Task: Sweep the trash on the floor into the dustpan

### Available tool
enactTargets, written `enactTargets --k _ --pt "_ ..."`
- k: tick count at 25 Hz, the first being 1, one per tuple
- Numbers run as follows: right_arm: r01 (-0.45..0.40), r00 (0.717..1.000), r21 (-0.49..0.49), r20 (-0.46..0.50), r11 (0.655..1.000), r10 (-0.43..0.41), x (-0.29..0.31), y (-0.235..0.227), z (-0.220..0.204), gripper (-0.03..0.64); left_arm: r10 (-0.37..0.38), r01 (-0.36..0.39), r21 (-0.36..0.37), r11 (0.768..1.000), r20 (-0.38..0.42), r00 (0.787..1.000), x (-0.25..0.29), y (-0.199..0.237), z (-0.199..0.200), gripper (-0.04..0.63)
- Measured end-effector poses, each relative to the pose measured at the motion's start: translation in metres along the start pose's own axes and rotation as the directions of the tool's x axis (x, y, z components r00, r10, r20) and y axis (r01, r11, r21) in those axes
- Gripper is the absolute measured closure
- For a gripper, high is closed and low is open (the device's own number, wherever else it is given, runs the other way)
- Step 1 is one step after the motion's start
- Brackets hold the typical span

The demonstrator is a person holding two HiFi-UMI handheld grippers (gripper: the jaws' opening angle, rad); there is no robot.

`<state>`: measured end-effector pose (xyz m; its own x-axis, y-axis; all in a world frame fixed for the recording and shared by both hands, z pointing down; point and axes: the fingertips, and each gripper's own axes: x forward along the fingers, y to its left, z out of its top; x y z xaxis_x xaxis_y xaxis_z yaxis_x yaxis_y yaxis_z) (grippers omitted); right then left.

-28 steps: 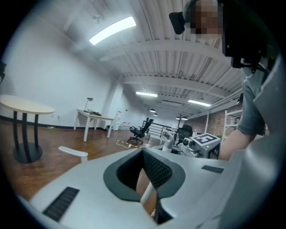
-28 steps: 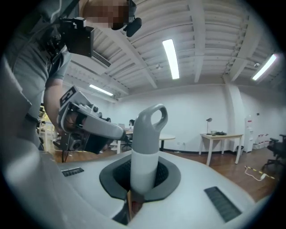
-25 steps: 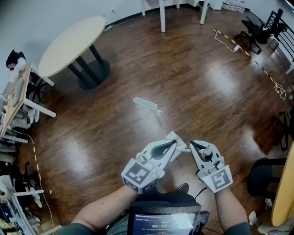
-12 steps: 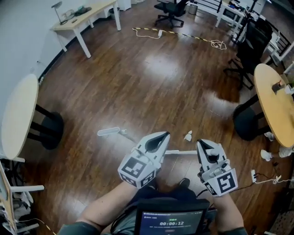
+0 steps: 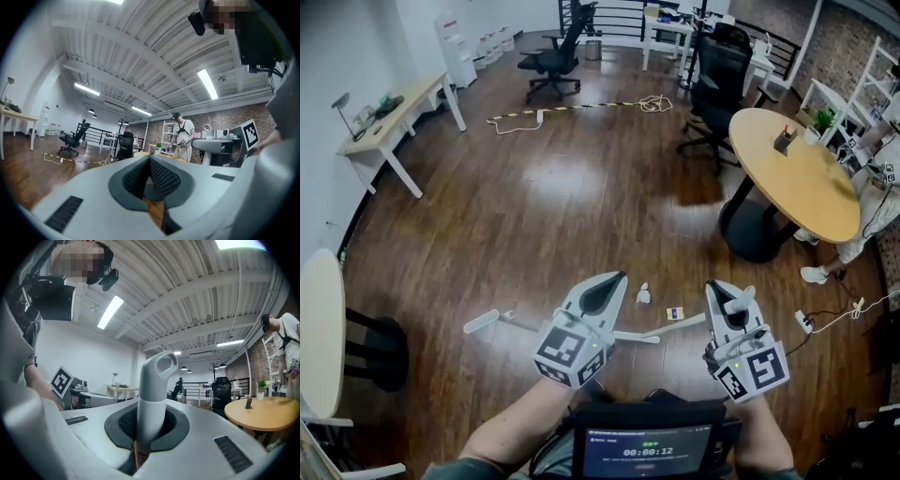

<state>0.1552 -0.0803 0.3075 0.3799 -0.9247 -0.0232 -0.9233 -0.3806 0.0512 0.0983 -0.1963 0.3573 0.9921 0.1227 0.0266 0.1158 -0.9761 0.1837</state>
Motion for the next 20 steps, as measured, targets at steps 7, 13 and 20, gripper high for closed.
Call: enactTargets --k 7,13,20 --pt "0.109 0.994 -0.005 0.004 0.994 -0.109 -0.056 -0.055 0.029 0.597 -0.051 0.051 0.019 0.999 0.001 0.999 0.029 -0.055 0.021 0.588" --pt "0.189 0.982 0.016 0.0 0.982 -0.189 -0.1 -0.113 0.048 0.595 -0.054 0.054 0.029 0.998 0.0 0.999 0.06 -0.092 0.036 0.587" --pt "0.254 0.967 0.04 0.005 0.966 -0.254 -0.143 -0.157 0.053 0.595 -0.076 0.076 0.046 0.996 -0.008 0.997 0.09 -0.136 0.039 0.588"
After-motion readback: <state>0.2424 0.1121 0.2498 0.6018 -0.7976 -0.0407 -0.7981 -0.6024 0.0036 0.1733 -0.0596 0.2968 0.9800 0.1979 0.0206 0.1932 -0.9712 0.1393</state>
